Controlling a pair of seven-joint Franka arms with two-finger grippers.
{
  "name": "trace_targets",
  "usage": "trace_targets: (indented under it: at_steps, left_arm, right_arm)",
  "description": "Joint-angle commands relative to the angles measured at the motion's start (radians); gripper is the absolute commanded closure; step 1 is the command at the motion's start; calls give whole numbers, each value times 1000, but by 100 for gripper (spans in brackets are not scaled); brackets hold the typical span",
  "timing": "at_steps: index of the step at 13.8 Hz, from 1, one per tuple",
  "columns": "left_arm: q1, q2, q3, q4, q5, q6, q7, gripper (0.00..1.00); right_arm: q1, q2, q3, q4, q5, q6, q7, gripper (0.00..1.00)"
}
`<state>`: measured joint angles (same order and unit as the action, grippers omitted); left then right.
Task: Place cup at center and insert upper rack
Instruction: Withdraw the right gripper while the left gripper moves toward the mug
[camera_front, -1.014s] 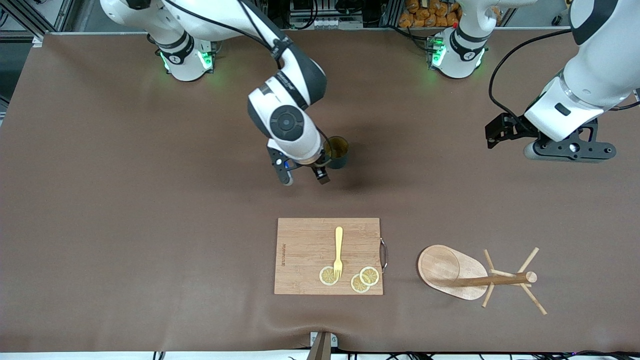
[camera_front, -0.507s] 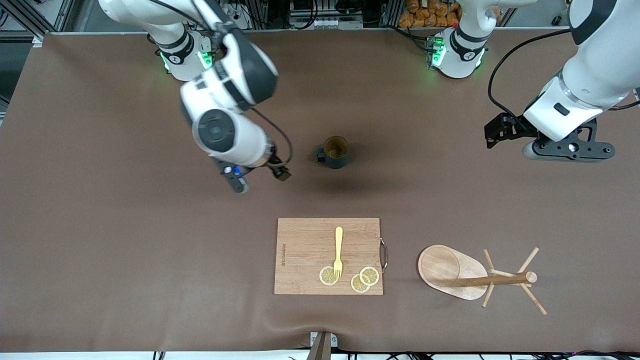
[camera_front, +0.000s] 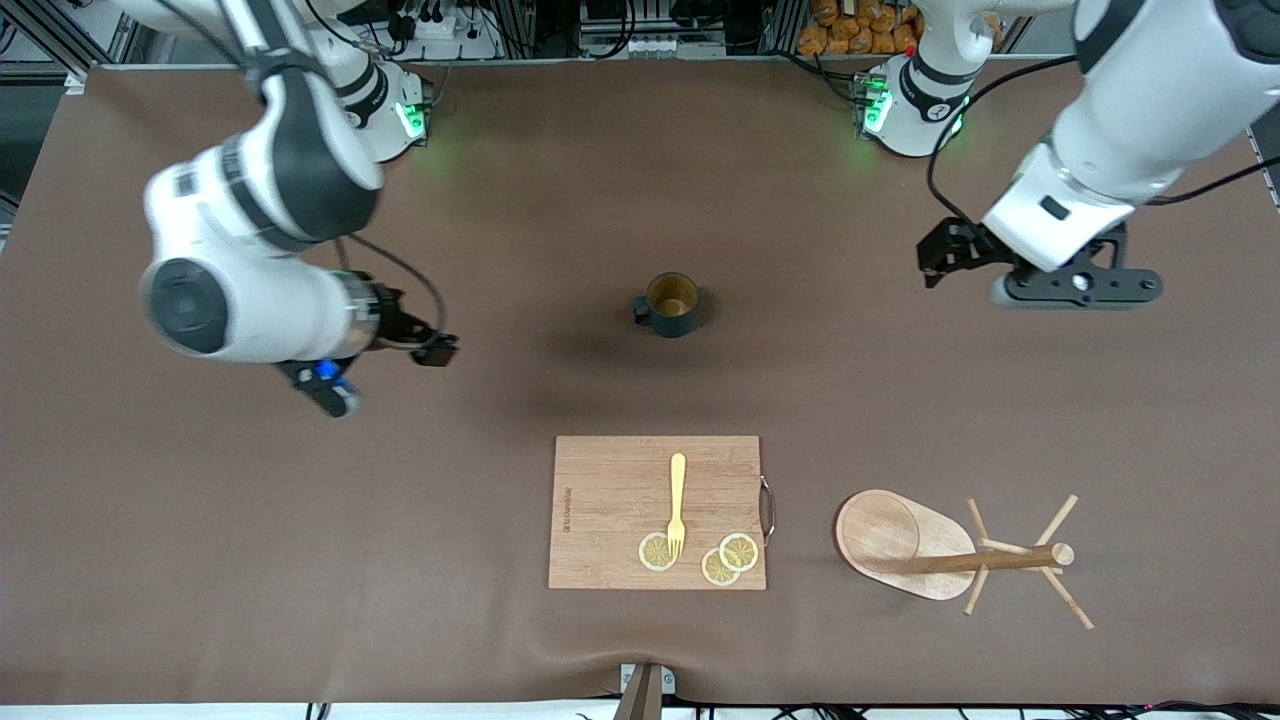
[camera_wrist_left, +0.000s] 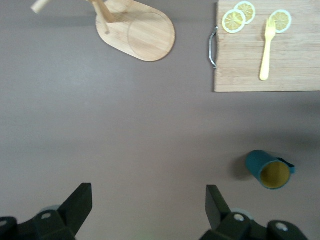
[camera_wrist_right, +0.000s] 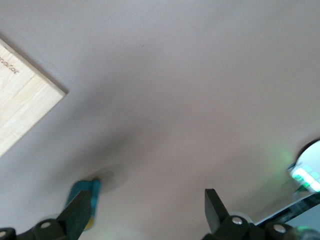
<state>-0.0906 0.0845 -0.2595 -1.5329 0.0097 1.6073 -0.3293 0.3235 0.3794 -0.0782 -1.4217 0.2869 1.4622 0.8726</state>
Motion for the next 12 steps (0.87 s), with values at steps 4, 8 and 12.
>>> trace_targets:
  at_steps: [4,8,12]
  left_arm:
    - [-9,23,-108,4,4,52,-164,0]
    - [-116,69,-118,10,9,111,-334,0]
    - [-268,156,-119,65,120,128,-555,0]
  right_arm:
    - [-158,-82,21,-26,-133,-57,-529,0]
    - [-228,-111,20,-25,-175,-42,-812,0]
    - [-336,-142,34,-28,-186,-23,-972,0]
